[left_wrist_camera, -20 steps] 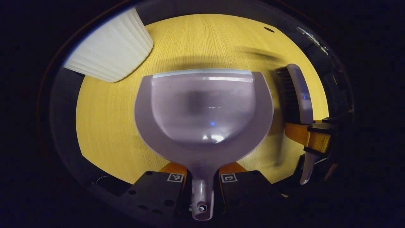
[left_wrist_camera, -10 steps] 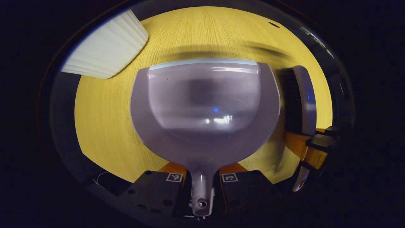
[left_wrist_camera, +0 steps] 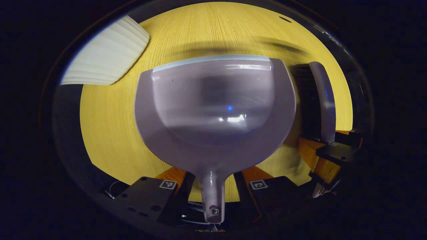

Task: Pick up the small broom and dustpan from the desktop, sweep the trash into the dustpan with the broom, and then empty the trash into the garbage bin.

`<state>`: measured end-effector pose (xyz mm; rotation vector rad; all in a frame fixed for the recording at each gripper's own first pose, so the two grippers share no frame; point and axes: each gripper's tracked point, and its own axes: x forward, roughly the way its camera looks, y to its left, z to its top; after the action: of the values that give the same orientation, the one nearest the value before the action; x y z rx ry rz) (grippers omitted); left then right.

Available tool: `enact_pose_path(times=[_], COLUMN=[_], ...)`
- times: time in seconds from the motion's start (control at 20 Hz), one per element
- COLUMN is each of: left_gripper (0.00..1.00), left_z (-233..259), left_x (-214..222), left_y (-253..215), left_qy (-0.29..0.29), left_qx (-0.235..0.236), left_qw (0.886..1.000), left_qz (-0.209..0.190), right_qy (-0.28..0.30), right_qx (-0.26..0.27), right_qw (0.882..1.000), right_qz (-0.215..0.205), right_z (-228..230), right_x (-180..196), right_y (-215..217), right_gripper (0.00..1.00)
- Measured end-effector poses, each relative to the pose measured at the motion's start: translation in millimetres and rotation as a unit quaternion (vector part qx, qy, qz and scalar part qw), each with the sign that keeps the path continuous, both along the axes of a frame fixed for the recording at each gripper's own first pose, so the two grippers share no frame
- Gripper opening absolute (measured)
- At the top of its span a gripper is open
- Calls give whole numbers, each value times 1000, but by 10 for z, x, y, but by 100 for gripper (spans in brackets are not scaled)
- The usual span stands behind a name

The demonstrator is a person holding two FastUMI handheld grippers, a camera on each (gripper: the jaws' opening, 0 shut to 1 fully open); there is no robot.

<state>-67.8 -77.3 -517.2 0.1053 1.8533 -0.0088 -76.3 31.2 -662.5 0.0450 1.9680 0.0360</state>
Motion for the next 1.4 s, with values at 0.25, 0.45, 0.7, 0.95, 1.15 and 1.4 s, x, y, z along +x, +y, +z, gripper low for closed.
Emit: enact_pose_path(times=[0.25, 0.45, 0.7, 0.95, 1.15, 1.4], left_gripper=[83, 83, 83, 83, 83, 83], left_z=[117, 265, 734, 1506, 2173, 2825], left_x=[68, 116, 33, 9, 13, -79], left_y=[50, -73, -159, -110, 3, 105], left_qy=[-34, -88, -193, -338, -429, -508], left_qx=[18, -10, -47, -69, -74, -87], left_qw=[999, 996, 980, 938, 900, 857], left_qz=[-8, -12, -1, -1, -8, 1], right_qy=[-18, -44, -137, -262, -407, -580], right_qx=[-7, 3, 20, 36, 34, -7], right_qw=[1000, 999, 990, 964, 912, 812], right_qz=[-12, -13, -26, -38, -41, -60], right_z=[77, 297, 855, 1686, 2523, 3120], right_x=[8, 27, 114, 155, 347, 488], right_y=[-26, -8, -58, -101, -99, -289], right_gripper=[98, 100, 100, 97, 100, 100])
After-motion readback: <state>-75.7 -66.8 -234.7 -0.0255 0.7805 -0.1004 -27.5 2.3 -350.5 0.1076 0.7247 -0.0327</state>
